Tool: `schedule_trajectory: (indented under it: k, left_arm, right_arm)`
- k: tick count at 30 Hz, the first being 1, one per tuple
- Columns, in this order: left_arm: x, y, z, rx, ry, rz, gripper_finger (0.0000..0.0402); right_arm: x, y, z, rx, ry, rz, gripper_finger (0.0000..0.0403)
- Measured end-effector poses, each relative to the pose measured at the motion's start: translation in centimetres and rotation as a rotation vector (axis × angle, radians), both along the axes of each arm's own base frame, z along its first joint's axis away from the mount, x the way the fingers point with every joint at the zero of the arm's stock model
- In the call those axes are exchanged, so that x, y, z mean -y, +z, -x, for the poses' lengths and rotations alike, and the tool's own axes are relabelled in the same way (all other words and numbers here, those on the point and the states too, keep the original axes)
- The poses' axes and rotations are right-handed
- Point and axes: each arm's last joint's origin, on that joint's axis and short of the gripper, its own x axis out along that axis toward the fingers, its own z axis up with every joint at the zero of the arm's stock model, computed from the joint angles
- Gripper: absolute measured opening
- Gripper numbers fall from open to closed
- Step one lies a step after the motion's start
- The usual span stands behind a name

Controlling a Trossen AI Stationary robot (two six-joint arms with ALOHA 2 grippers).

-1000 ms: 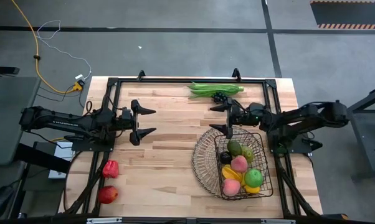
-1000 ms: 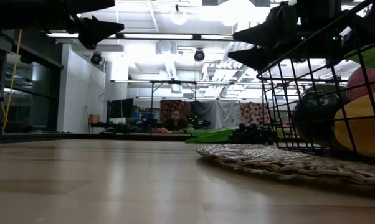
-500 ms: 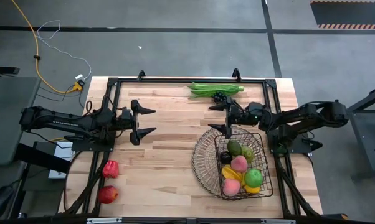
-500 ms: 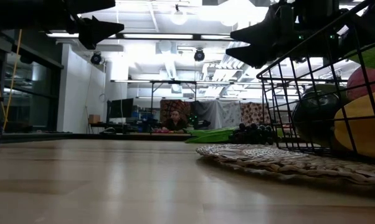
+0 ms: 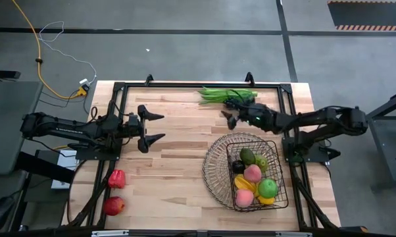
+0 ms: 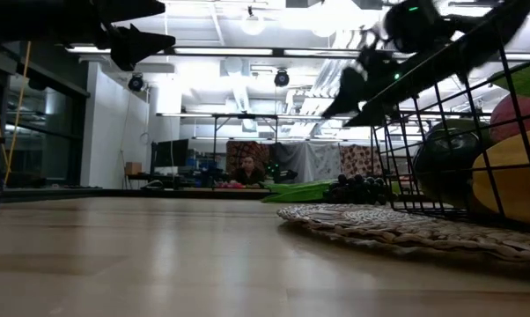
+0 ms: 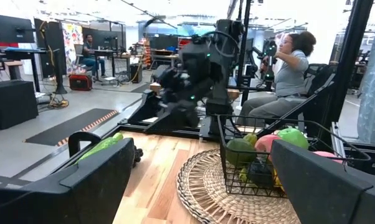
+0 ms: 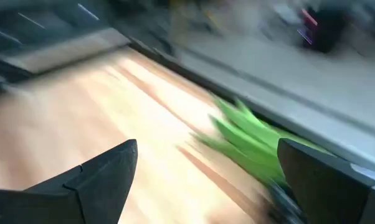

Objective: Build produce basket
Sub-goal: Put the grapes into the wire basket

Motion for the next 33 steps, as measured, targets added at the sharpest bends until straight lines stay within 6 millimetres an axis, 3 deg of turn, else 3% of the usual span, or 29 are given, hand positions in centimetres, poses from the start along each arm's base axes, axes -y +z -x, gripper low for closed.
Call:
schedule_trajectory:
  k: [4,8,17,24,33]
  left_arm:
    - [0.0,0.0,0.0,-0.002,0.001,0.0,0.0367]
    - [0.0,0.0,0.0,-0.004,0.002,0.0,0.0367]
    - [0.0,-0.1,-0.1,-0.008,0.002,0.007,0.0367]
    - [0.0,-0.2,-0.1,-0.013,0.002,0.009,0.0367]
    - [0.0,-0.2,-0.1,-0.016,0.001,0.017,0.0367]
  right_arm:
    - [1.0,0.7,0.2,-0.114,-0.196,-0.098,0.0376]
    - [1.1,0.5,0.2,-0.133,-0.277,-0.117,0.0376]
    - [3.0,-2.7,-0.1,-0.214,-0.397,-0.191,0.0358]
    - [4.1,-3.3,0.1,-0.191,-0.419,-0.267,0.0303]
    - [3.9,-3.4,0.1,-0.182,-0.387,-0.317,0.0199]
